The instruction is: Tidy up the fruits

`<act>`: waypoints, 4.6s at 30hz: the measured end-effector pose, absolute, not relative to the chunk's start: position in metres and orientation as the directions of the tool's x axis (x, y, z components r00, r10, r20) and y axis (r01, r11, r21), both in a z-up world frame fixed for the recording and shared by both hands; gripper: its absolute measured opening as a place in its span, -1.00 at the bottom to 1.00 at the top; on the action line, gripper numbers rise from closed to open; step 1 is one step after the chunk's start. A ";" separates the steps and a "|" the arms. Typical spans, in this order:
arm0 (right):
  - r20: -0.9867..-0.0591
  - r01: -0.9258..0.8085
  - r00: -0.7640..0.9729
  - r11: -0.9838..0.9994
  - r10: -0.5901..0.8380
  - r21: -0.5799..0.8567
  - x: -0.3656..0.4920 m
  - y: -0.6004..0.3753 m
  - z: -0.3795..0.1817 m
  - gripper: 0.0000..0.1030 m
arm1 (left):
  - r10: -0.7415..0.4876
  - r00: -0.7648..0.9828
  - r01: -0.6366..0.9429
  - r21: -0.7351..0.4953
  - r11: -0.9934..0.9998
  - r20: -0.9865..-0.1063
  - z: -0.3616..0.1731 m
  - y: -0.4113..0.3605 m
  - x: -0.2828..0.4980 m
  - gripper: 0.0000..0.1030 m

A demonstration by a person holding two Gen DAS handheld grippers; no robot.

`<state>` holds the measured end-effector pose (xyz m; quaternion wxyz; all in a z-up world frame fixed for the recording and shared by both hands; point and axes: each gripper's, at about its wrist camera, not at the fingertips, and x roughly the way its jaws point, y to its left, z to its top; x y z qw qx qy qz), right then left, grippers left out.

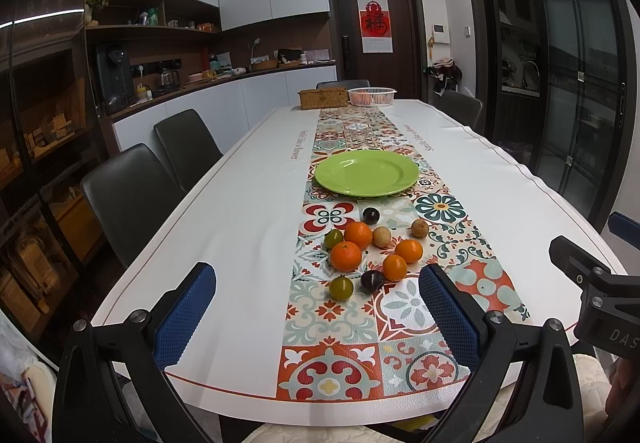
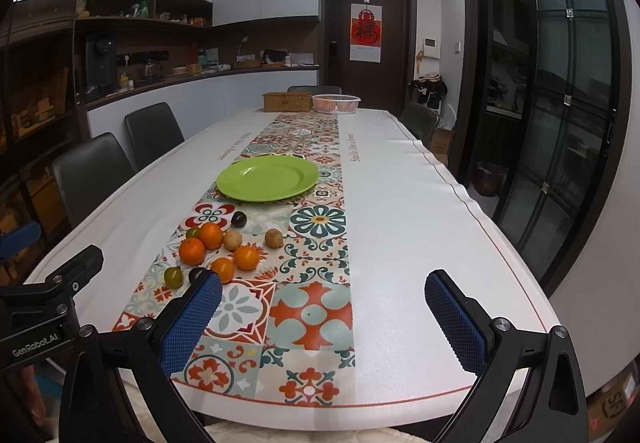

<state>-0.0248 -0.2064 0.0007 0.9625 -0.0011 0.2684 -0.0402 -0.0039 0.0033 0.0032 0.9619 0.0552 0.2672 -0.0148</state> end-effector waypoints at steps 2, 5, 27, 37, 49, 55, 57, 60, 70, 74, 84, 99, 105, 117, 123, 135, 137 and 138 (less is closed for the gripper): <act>-0.517 0.076 0.852 0.997 -0.078 -0.024 -0.025 -0.206 0.001 0.99 | 0.001 0.856 0.058 0.098 0.993 -0.516 0.003 0.003 -0.004 1.00; -0.518 0.073 0.852 0.997 -0.075 -0.024 -0.023 -0.204 0.004 0.99 | 0.001 0.857 0.057 0.098 0.993 -0.515 0.003 0.003 -0.004 1.00; -0.596 -0.162 0.797 0.986 0.100 -0.051 0.028 -0.175 -0.027 0.72 | -0.048 0.813 0.149 0.127 0.981 -0.580 -0.024 0.013 0.024 0.70; -0.641 -0.246 0.753 0.967 0.147 -0.067 0.058 -0.157 -0.048 0.32 | -0.076 0.767 0.203 0.129 0.971 -0.638 -0.049 0.011 0.057 0.47; -0.707 -0.328 0.678 0.943 0.200 -0.048 0.088 -0.136 -0.076 0.00 | -0.103 0.702 0.273 0.133 0.953 -0.705 -0.075 0.010 0.083 0.19; -0.732 -0.339 0.648 0.940 0.211 -0.029 0.099 -0.131 -0.088 -0.11 | -0.126 0.662 0.309 0.115 0.944 -0.739 -0.086 0.008 0.092 0.10; -0.743 -0.337 0.635 0.941 0.210 -0.022 0.103 -0.130 -0.091 -0.12 | -0.132 0.648 0.318 0.109 0.942 -0.750 -0.090 0.007 0.096 0.03; -0.759 -0.334 0.616 0.943 0.209 -0.012 0.109 -0.130 -0.097 -0.18 | -0.127 0.633 0.322 0.110 0.940 -0.764 -0.095 0.006 0.101 -0.03; -0.782 -0.340 0.587 0.940 0.207 -0.006 0.119 -0.124 -0.106 -0.27 | -0.138 0.589 0.340 0.089 0.936 -0.796 -0.107 0.007 0.111 -0.27; -0.784 -0.335 0.585 0.942 0.208 0.000 0.123 -0.124 -0.106 -0.28 | -0.143 0.583 0.343 0.082 0.936 -0.800 -0.108 0.006 0.115 -0.31; -0.792 -0.348 0.570 0.937 0.220 0.010 0.132 -0.120 -0.109 -0.30 | -0.148 0.561 0.351 0.072 0.934 -0.814 -0.112 0.004 0.123 -0.36; -0.785 -0.347 0.569 0.937 0.245 0.041 0.150 -0.116 -0.107 -0.30 | -0.184 0.520 0.342 0.005 0.940 -0.834 -0.113 0.012 0.134 -0.46; -0.784 -0.339 0.561 0.938 0.265 0.073 0.154 -0.119 -0.108 -0.30 | -0.196 0.514 0.320 -0.025 0.947 -0.835 -0.113 0.015 0.134 -0.47; -0.774 -0.311 0.578 0.947 0.259 0.085 0.140 -0.132 -0.104 -0.32 | -0.192 0.553 0.288 -0.030 0.957 -0.811 -0.093 0.010 0.123 -0.47; -0.760 -0.307 0.600 0.949 0.252 0.072 0.128 -0.140 -0.097 -0.32 | -0.190 0.570 0.290 -0.021 0.957 -0.799 -0.084 0.002 0.118 -0.47; -0.700 -0.308 0.673 0.951 0.238 0.028 0.118 -0.149 -0.071 -0.32 | -0.190 0.624 0.303 0.010 0.953 -0.758 -0.060 -0.009 0.129 -0.47; -0.690 -0.316 0.685 0.949 0.235 0.009 0.123 -0.149 -0.068 -0.32 | -0.196 0.636 0.314 0.018 0.949 -0.747 -0.055 -0.013 0.138 -0.47; -0.685 -0.318 0.689 0.948 0.235 0.005 0.127 -0.149 -0.067 -0.32 | -0.201 0.643 0.321 0.022 0.947 -0.739 -0.053 -0.015 0.143 -0.47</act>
